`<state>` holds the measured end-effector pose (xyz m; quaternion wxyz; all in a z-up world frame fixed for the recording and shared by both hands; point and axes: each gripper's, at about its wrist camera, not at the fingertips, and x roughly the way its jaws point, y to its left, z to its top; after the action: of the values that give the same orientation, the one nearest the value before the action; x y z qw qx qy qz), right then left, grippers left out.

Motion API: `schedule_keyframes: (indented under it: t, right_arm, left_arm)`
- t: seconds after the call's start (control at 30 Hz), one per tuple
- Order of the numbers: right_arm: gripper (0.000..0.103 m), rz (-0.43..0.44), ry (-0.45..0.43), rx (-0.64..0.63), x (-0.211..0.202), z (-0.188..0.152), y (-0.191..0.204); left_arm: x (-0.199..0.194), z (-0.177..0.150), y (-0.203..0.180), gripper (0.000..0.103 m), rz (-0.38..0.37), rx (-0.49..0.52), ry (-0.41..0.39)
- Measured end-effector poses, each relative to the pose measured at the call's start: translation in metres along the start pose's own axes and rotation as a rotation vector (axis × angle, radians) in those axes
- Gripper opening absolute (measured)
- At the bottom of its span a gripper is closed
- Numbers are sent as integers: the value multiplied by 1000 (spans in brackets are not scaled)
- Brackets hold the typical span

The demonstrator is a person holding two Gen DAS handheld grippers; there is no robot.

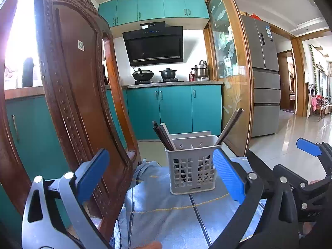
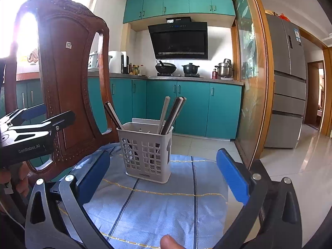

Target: Organize utensils

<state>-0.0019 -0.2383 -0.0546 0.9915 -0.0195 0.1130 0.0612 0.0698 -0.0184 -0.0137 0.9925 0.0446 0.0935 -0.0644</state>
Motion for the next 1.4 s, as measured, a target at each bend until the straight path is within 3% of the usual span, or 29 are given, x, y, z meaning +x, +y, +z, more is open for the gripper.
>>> schedule_keyframes:
  t: [1.4]
  right_arm:
    - [100,8,0,-55,-3,-2,1]
  left_arm:
    - [6,-8,-1,100,-2,-18,24]
